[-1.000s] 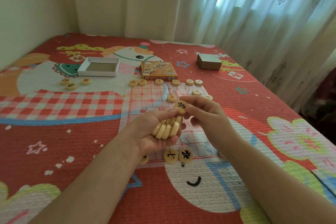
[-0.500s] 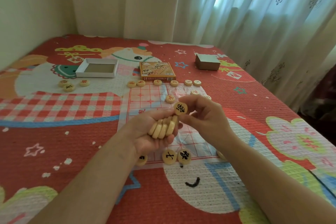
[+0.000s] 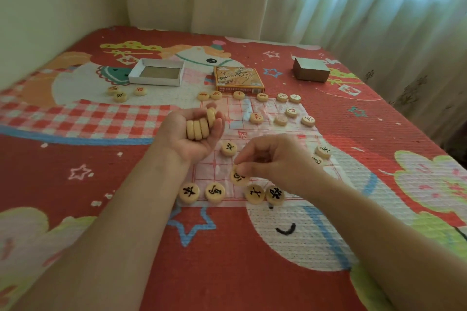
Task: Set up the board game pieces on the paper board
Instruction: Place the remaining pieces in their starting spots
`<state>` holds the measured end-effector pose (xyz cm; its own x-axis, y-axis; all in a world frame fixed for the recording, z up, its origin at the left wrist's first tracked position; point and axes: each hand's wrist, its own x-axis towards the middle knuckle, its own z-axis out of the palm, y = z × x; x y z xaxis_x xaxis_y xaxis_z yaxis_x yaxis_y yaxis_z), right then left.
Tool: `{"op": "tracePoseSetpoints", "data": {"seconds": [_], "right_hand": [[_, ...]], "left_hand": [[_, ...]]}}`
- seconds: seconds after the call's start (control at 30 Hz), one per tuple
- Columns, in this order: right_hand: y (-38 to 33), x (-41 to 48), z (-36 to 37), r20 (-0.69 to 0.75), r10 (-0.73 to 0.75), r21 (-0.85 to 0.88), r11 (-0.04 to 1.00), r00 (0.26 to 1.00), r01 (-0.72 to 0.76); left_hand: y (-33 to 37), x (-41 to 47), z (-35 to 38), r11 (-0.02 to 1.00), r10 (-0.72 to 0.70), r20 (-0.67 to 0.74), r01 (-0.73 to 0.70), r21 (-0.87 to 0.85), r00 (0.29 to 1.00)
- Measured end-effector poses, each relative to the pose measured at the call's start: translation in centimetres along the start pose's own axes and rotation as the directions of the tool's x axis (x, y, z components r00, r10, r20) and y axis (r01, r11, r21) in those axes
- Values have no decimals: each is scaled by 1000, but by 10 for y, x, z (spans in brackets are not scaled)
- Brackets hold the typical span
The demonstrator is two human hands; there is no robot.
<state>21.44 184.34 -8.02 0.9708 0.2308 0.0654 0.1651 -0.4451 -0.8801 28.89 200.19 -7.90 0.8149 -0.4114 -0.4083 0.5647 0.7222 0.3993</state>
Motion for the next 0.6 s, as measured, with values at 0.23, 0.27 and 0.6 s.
{"op": "tracePoseSetpoints", "data": {"seconds": [0.23, 0.27, 0.6], "right_hand": [[-2, 0, 8, 134, 10, -185, 983, 991, 15], [-1, 0, 9, 143, 13, -189, 982, 990, 14], [11, 4, 13, 112, 30, -223, 975, 993, -5]], "left_hand": [[1, 2, -1, 998, -22, 0, 21, 59, 1000], [1, 2, -1, 997, -30, 6, 29, 68, 1000], [-3, 3, 1, 994, -42, 11, 41, 105, 999]]}}
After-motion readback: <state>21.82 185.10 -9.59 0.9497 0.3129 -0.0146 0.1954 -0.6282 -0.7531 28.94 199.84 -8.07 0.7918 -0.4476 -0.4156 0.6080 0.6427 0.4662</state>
